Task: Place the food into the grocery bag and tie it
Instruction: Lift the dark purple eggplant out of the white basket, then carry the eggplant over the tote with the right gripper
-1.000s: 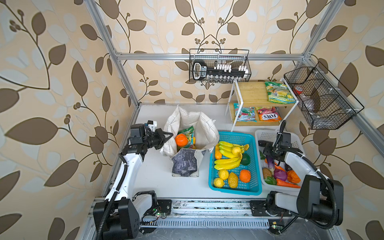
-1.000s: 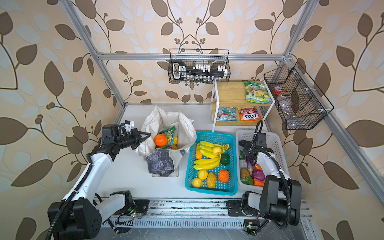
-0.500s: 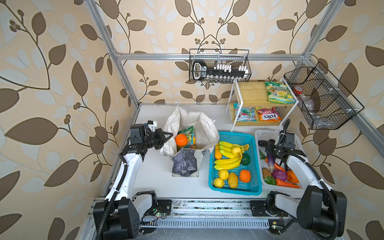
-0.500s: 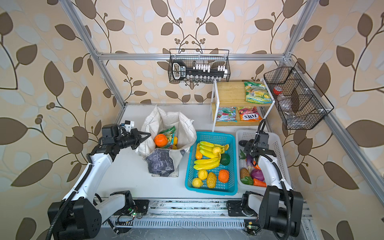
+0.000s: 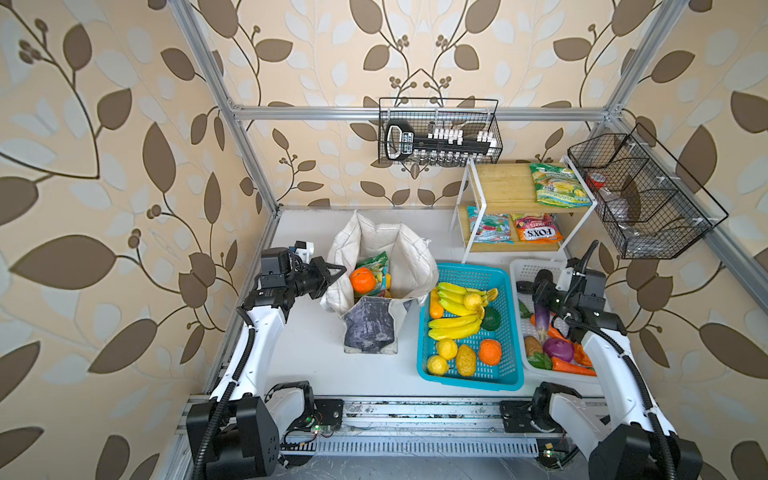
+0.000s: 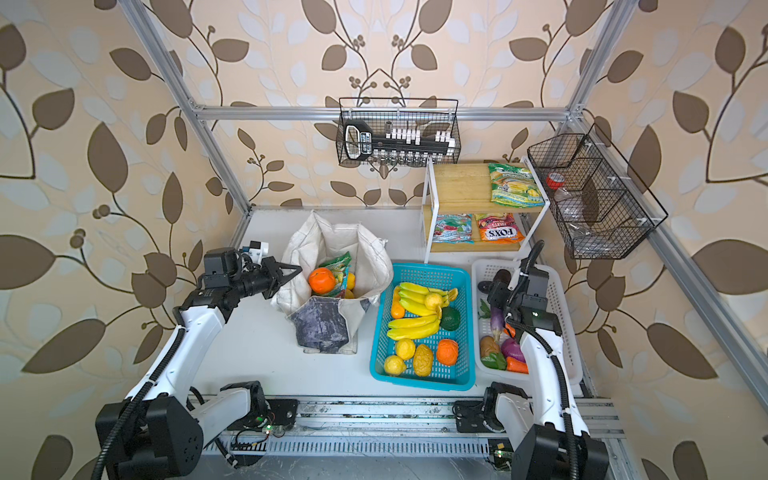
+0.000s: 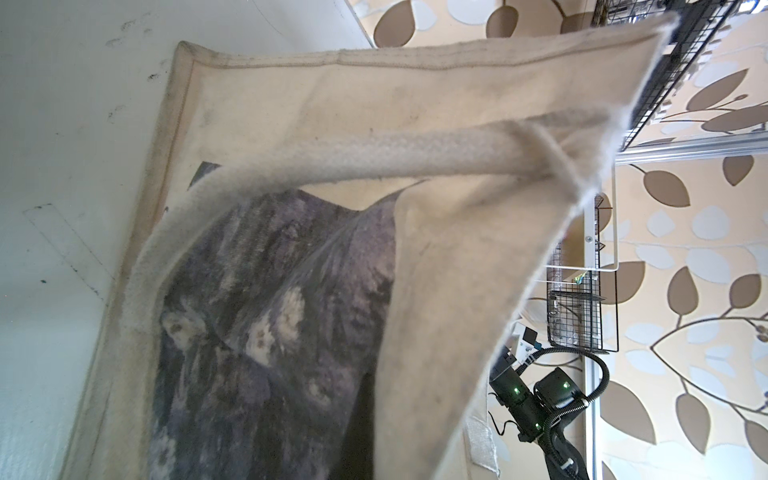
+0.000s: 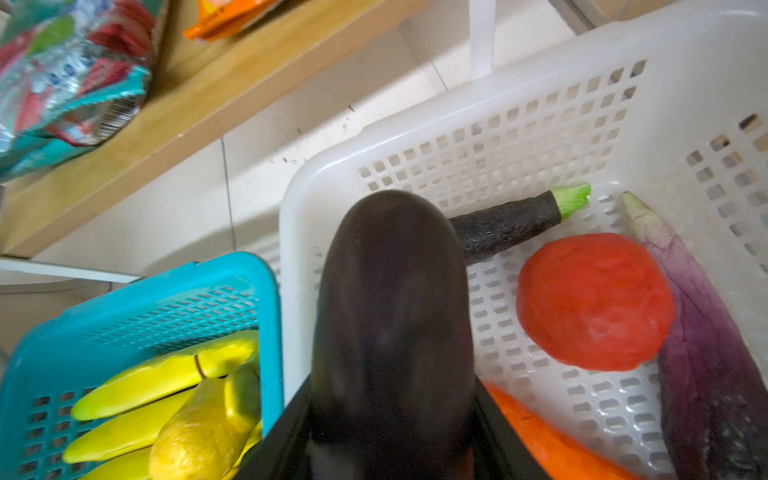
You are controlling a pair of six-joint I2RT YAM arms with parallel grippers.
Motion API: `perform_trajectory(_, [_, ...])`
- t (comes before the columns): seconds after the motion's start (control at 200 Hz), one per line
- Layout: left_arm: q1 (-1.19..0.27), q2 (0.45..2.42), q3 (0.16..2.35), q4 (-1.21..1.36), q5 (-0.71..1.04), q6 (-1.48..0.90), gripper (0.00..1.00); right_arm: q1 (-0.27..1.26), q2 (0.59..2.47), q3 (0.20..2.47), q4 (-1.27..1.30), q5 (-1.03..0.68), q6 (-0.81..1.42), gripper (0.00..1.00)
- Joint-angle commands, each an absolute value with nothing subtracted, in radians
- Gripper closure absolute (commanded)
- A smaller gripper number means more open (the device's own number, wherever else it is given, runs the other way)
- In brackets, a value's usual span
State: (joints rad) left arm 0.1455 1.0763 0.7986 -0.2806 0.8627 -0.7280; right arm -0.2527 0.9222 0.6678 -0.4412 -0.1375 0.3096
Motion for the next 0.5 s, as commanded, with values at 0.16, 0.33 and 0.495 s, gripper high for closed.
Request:
perform_trajectory(0.16, [0.147,1.074,0.815,-0.285,0.880,-0.713,1.00,-0.205,0.803,0.741,-0.557,-0.220,0.305,0.59])
perform_trajectory(0.33, [0.147,1.085,0.807,-0.268,0.894,-0.728,1.00,-0.119,0.758,0.794,-0.580,-0.191,0.352,0.60])
perform_trajectory(0.495, [0.146,1.083,0.807,-0.269,0.890,-0.727,1.00,0.097,0.741,0.852,-0.548,-0.092,0.454,0.60])
